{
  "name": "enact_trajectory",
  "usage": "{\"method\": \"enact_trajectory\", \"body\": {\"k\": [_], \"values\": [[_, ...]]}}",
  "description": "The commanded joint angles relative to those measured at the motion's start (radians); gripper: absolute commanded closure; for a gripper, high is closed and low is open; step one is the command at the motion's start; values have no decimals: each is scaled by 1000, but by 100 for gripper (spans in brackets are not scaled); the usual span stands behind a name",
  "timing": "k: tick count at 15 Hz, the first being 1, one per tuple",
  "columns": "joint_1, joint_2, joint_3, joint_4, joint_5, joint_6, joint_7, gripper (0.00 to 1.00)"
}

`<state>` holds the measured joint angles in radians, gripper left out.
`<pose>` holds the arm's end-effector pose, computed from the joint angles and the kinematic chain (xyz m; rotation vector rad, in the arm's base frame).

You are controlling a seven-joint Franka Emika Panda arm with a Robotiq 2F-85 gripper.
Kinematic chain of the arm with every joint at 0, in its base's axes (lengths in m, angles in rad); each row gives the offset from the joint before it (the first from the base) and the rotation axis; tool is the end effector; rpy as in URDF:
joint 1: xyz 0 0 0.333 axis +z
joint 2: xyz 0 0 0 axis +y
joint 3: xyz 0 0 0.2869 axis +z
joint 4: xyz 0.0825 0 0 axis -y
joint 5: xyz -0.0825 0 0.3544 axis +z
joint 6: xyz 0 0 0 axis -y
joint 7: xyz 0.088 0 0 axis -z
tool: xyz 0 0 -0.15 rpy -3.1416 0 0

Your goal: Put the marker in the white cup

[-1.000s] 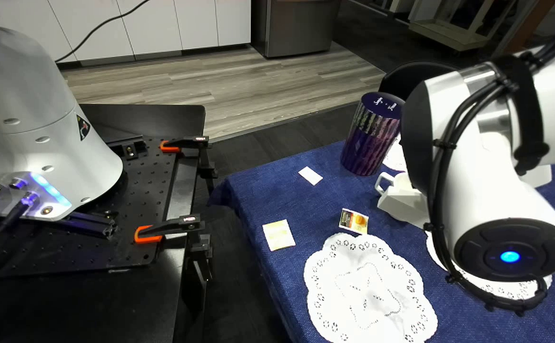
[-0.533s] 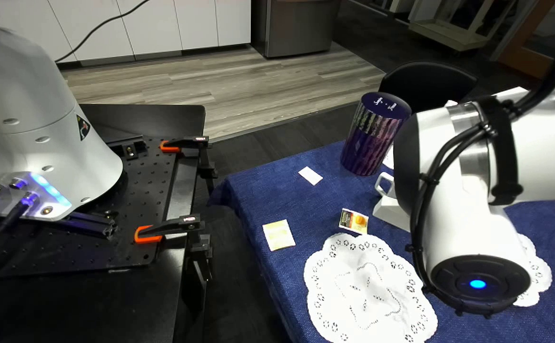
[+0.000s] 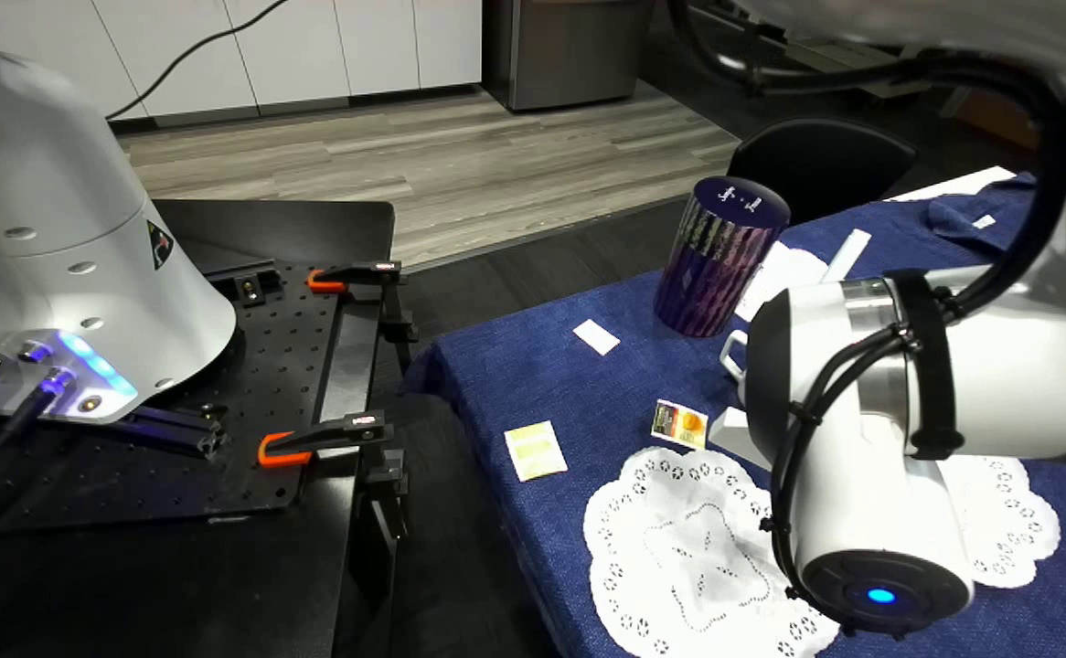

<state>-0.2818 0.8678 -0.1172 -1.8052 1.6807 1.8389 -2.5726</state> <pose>0.5725 -0.1105 0.0637 -1.8943 -0.9355 -1.3787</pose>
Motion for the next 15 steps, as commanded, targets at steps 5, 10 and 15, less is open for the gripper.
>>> {"method": "enact_trajectory", "body": {"k": [5,10,15], "values": [[2,56,-12,75,33,-32,-13,95],[1,78,-12,97,31,-28,-11,95],[0,101,-13,114,31,-24,-6,95]]}}
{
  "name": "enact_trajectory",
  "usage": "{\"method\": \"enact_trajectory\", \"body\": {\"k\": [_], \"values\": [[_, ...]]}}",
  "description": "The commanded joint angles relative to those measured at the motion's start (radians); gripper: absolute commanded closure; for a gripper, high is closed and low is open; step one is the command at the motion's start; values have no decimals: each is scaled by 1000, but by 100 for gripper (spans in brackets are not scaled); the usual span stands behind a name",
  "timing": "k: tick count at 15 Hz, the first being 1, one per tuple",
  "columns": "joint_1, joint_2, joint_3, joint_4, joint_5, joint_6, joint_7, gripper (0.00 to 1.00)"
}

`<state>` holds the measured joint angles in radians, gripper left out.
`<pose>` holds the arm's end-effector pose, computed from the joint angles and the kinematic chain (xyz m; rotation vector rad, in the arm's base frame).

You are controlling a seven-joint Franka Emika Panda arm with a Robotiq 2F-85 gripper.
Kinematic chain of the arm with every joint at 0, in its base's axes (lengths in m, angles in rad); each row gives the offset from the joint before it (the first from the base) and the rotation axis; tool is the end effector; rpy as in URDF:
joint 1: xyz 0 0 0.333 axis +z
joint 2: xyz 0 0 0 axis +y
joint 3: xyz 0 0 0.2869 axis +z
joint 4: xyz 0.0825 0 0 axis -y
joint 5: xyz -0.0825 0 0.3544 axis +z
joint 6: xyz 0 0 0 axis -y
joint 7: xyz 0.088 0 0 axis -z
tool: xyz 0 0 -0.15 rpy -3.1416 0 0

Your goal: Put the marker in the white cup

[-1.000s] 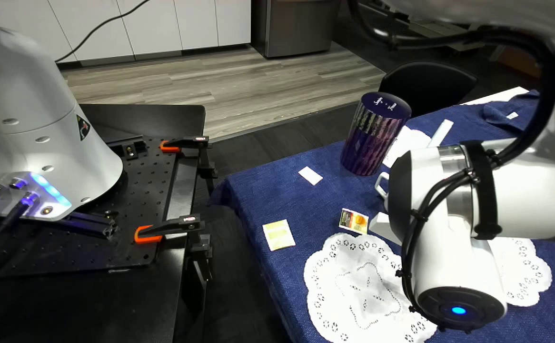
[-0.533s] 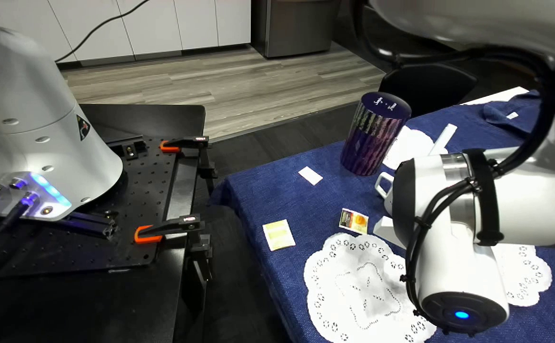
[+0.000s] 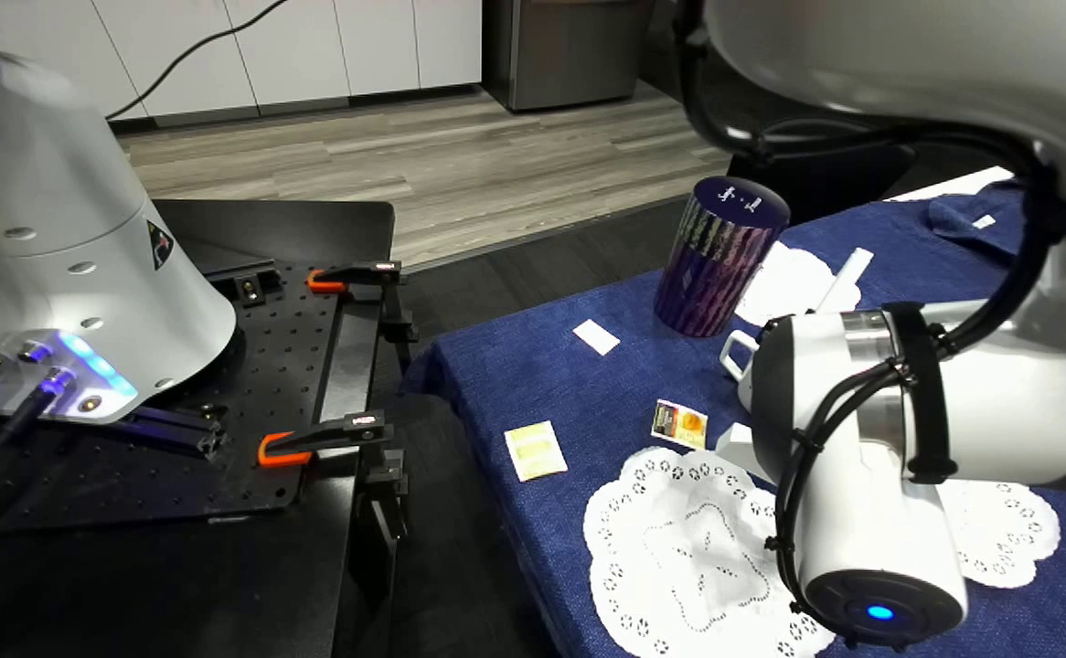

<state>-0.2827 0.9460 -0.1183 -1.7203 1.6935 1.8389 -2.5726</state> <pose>0.5837 -0.1152 0.0443 -1.8967 -0.9375 -1.3883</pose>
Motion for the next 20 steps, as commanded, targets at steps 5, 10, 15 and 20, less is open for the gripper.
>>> {"method": "enact_trajectory", "body": {"k": [5,10,15,20], "values": [[-2,37,-11,40,21,-23,-2,53],[-6,41,-10,47,23,-23,-3,16],[-1,0,-11,7,16,-23,-17,0],[9,-78,-13,-56,10,-32,-32,0]]}}
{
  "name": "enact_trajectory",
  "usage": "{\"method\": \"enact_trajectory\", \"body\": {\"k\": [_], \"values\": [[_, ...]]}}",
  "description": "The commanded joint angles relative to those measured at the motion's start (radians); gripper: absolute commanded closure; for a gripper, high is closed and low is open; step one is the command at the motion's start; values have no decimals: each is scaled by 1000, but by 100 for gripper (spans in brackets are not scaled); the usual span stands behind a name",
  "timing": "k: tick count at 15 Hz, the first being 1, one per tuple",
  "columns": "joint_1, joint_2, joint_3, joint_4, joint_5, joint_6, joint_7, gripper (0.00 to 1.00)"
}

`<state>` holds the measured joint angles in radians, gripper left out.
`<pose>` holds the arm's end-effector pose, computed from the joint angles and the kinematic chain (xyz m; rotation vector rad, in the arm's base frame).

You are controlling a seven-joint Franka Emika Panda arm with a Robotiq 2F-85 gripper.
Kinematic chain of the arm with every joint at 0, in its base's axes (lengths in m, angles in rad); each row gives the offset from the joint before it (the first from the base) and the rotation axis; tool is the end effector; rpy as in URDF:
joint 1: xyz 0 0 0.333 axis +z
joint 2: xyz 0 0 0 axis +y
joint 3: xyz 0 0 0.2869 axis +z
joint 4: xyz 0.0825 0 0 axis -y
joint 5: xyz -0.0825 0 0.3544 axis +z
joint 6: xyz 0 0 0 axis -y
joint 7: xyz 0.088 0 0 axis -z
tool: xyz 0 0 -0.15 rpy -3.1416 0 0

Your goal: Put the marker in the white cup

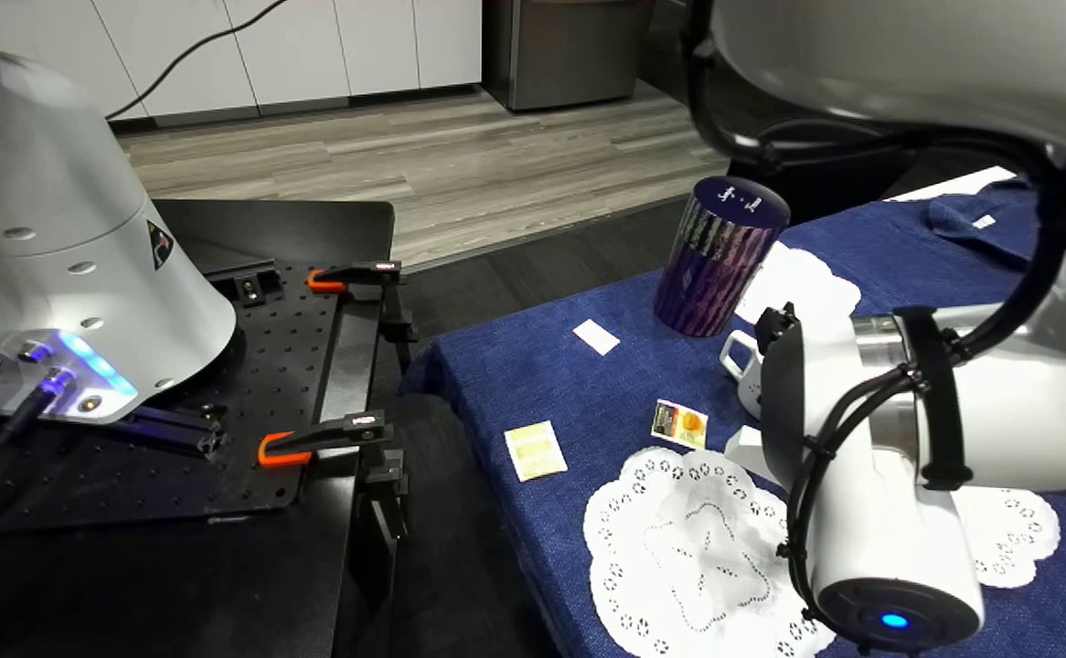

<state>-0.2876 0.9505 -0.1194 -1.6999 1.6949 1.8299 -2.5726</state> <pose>0.5894 -0.1192 0.0488 -1.8866 -0.9449 -1.4083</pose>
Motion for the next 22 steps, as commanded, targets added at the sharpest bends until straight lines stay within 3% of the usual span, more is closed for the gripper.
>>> {"method": "enact_trajectory", "body": {"k": [1,17,20,21,22], "values": [[19,-103,-14,-92,6,-22,-30,0],[88,-501,-24,-427,-12,-24,-19,0],[94,-555,-25,-473,-14,-28,-21,0],[96,-484,-23,-407,-3,-14,2,0],[98,-501,-23,-422,-3,-14,2,0]]}}
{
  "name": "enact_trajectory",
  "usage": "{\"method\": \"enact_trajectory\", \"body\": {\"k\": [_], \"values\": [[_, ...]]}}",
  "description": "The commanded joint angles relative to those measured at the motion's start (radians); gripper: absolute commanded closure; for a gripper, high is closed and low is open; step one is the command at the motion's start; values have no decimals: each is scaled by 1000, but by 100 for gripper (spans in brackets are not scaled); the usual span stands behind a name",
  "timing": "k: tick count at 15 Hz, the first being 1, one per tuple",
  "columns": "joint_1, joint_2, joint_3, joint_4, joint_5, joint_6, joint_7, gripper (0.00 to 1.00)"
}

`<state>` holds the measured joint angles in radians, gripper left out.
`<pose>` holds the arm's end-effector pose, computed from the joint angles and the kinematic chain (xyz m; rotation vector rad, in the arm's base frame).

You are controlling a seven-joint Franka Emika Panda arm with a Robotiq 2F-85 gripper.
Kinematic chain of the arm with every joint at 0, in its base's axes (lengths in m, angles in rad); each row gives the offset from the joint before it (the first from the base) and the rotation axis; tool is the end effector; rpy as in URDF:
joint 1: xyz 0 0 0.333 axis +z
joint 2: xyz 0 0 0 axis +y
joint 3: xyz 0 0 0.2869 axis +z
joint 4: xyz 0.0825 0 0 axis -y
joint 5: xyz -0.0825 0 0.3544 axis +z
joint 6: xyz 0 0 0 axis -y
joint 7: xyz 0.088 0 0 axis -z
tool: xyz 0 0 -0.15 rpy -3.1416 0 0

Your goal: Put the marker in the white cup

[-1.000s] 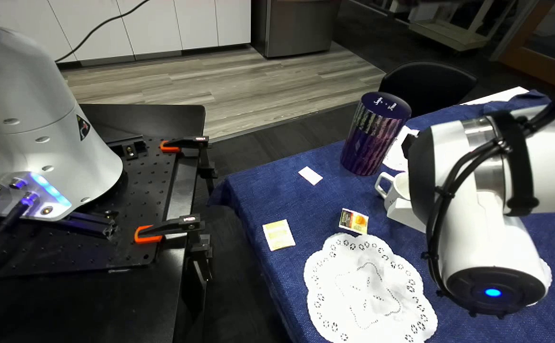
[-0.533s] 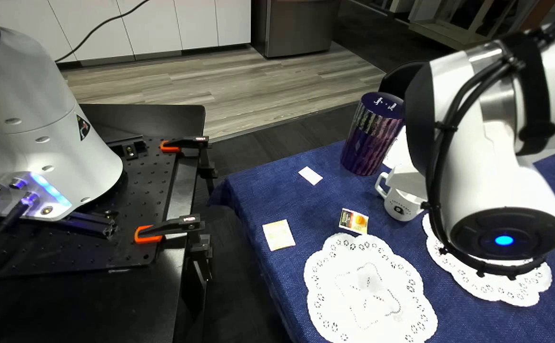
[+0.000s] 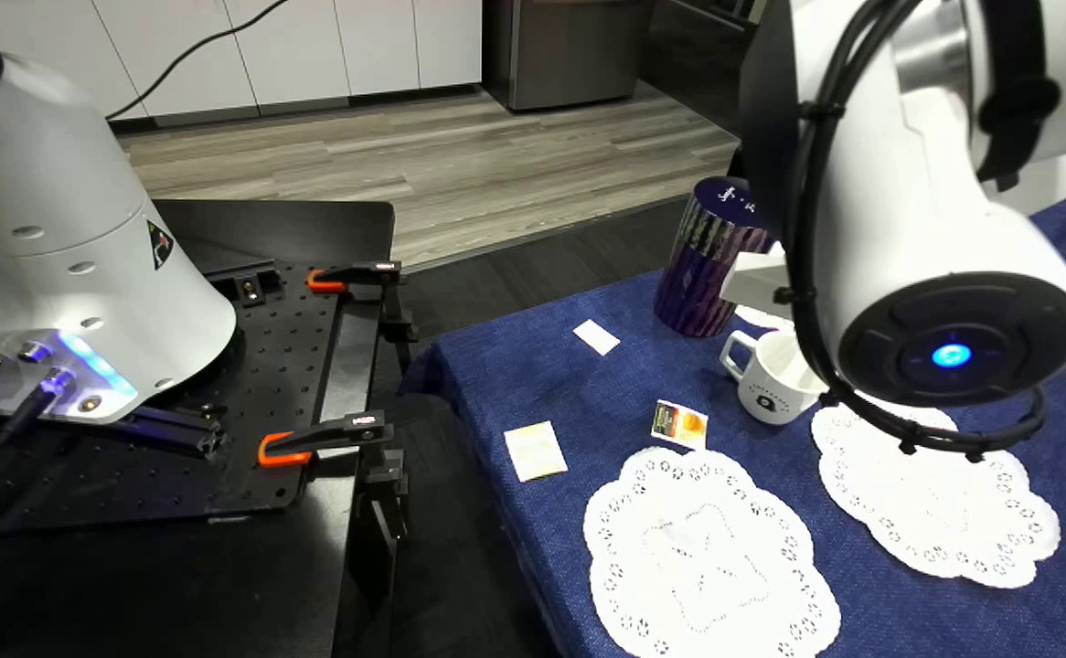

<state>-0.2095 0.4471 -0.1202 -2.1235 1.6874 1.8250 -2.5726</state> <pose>0.5474 -0.0585 0.2021 -1.7852 -1.0161 -1.4745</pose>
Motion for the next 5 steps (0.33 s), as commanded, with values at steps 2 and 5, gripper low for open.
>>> {"method": "enact_trajectory", "body": {"k": [2,5], "values": [[21,-16,-23,-15,4,-8,2,0],[21,-19,-24,-20,4,-8,2,0]]}}
